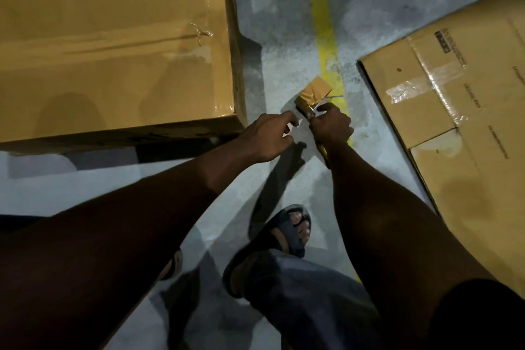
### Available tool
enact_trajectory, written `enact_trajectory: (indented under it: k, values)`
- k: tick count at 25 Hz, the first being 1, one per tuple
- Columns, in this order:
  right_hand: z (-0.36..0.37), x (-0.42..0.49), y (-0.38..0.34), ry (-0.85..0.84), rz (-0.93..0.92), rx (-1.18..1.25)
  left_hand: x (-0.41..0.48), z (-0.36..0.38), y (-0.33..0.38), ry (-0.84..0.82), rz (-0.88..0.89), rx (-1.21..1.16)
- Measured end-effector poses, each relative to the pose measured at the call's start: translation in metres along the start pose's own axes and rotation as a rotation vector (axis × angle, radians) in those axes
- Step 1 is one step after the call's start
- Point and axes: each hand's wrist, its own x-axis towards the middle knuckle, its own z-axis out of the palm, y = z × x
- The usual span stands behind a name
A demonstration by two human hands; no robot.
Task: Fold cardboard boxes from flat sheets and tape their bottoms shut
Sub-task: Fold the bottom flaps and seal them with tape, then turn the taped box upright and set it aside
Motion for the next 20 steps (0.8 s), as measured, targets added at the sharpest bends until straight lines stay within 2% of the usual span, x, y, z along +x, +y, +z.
enact_trajectory:
  k: [5,8,14,17,20]
  values:
    - [0.007,-0.015,0.016,-0.066,0.015,-0.263,-0.018,0.001,-0.01,-0.028,0.011,0.026]
    - [0.014,-0.022,0.018,-0.039,-0.039,-0.371,-0.026,-0.001,-0.016,-0.014,0.032,0.042]
    - [0.003,-0.03,0.002,-0.063,-0.098,-0.443,-0.042,-0.016,-0.027,0.012,0.033,0.04]
    - [-0.004,-0.047,0.002,-0.078,-0.069,-0.47,-0.065,-0.033,-0.03,0.026,0.038,0.061]
    - [-0.013,-0.078,-0.019,-0.036,-0.028,-0.383,-0.107,-0.069,-0.042,0.078,0.046,0.068]
